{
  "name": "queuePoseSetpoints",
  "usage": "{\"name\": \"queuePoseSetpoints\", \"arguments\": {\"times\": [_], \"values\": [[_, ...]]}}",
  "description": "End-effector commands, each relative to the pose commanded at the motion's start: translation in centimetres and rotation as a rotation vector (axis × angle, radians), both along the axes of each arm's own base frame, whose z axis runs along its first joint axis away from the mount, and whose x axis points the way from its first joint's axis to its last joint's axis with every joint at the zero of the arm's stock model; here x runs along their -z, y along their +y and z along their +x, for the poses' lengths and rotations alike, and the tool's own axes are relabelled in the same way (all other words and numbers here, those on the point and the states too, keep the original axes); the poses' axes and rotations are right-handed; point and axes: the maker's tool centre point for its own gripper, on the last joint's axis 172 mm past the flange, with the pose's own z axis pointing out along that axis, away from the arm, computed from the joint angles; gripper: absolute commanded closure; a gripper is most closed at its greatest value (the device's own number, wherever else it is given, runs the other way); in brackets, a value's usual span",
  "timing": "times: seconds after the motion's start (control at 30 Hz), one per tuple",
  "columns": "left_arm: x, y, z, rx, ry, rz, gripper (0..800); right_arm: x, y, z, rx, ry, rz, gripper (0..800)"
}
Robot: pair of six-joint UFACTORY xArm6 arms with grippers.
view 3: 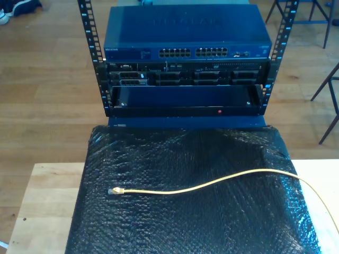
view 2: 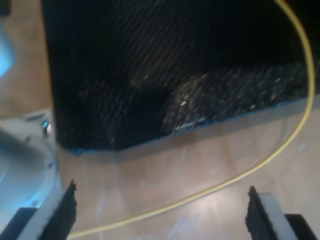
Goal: Grab the cable and plug it in
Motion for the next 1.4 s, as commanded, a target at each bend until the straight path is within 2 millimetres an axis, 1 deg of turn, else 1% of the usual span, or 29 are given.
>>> {"name": "queuePoseSetpoints", "arguments": {"times": [0.07,0.13,0.2,0.37,0.47,0.63,0.8,1.03,1.2,1.3,1.4], "values": [[-0.2,-0.1,0.3,0.005,-0.002,0.001,0,-0.6,0.6,1.1,0.014,-0.022,0.026,6],[-0.2,-0.2,0.4,0.006,0.002,0.002,0,-1.0,1.1,1.8,0.024,-0.028,0.044,7],[-0.1,-0.2,0.6,0.006,0.007,0.003,0,-1.1,1.8,2.1,0.012,-0.024,0.049,7],[-0.2,-0.6,1.0,0.014,0.021,0.009,0,-1.2,4.2,3.1,-0.05,0.01,0.054,6],[-0.4,-0.5,1.3,0.005,0.026,0.016,0,-1.5,5.2,3.4,-0.063,0.023,0.054,4],[-0.4,-0.9,1.7,0.015,0.04,0.02,0,-2.0,7.3,5.1,-0.085,0.012,0.066,6],[-0.4,-1.3,2.2,0.01,0.059,0.026,0,-1.8,8.7,6.3,-0.101,0.026,0.044,6],[-0.4,-2.1,3.4,-0.022,0.05,0.008,0,-1.4,11.0,8.1,-0.126,0.03,0.006,4],[-0.4,-2.1,3.7,-0.054,0.057,0.009,0,-1.4,12.6,9.2,-0.137,0.027,-0.018,4],[-0.3,-2.1,3.7,-0.06,0.061,0.009,0,-1.3,13.3,10.2,-0.133,0.016,-0.043,4],[-0.4,-2.1,3.8,-0.061,0.06,0.011,0,-0.9,14.7,11.0,-0.143,0.01,-0.062,4]]}}
